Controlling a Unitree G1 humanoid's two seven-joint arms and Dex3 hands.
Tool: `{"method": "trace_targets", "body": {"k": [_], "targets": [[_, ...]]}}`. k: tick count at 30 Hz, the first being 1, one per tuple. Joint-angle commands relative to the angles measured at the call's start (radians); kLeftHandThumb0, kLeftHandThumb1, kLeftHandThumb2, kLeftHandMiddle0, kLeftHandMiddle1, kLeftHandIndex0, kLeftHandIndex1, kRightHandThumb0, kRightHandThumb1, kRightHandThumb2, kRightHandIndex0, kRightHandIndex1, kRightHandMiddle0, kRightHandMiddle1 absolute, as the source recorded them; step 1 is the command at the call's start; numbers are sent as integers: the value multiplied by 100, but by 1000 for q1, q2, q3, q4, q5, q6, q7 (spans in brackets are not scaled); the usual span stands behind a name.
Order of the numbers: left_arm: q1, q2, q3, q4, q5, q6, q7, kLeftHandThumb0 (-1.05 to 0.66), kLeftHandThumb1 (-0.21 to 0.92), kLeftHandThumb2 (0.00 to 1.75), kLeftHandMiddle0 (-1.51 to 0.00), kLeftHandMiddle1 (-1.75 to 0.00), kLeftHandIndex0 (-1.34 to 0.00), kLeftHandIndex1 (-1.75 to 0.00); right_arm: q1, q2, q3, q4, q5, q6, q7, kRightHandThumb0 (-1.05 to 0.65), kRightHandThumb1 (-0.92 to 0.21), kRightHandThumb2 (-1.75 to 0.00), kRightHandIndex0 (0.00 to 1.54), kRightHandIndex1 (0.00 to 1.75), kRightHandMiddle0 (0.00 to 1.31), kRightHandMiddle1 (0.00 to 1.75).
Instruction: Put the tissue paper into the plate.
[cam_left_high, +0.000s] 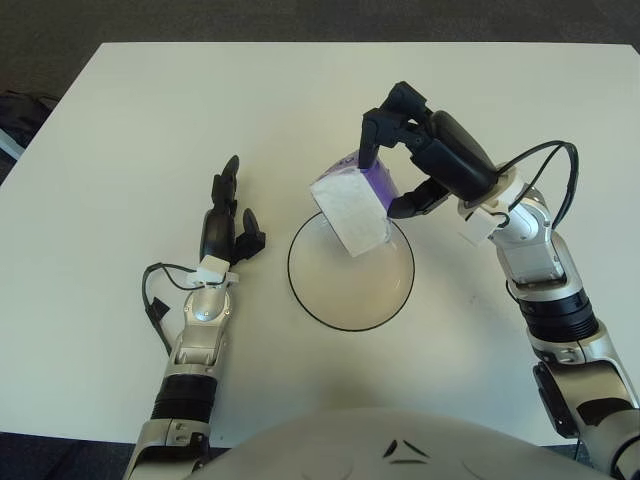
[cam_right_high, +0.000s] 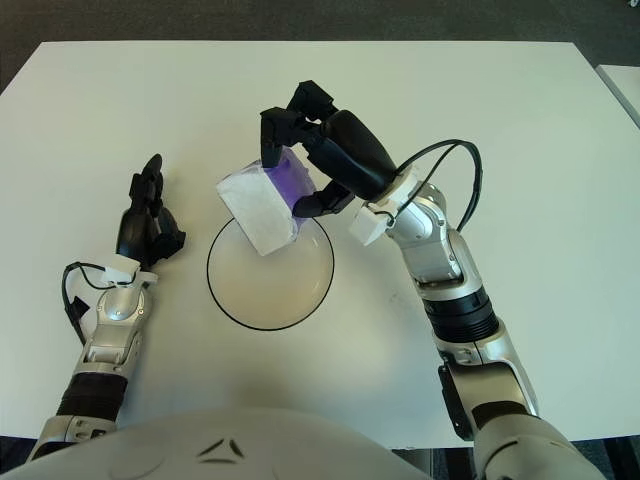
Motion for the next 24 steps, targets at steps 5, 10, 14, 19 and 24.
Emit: {"method": "trace_targets", "body": {"k": [5, 10, 14, 19, 24], "targets": [[83, 4, -1, 143, 11, 48, -9, -86, 92, 101, -8, 0, 0, -26, 15, -28, -5, -47, 14, 34, 55, 0, 3, -165, 93, 156, 64, 175], [82, 7, -3, 140, 17, 51, -5, -86, 92, 101, -8, 0, 0, -26, 31, -38, 3, -55, 37, 38, 89, 0, 0, -163, 90, 160, 62, 175], [79, 7, -3, 143, 23, 49, 3, -86, 92, 102, -8, 0, 0, -27, 35, -37, 6, -51, 41, 26, 103, 0, -1, -163, 89, 161, 61, 175], [72, 6, -2, 156, 42, 32, 28, -85, 92, 102, -10, -1, 0, -34, 41, -41, 14, -40, 43, -7, 115, 0, -2, -161, 88, 160, 61, 175], [67, 4, -1, 166, 51, 23, 39, -83, 92, 102, -13, -2, 0, -39, 49, -39, 16, -28, 31, -55, 102, 0, -3, -160, 88, 160, 60, 175]]}}
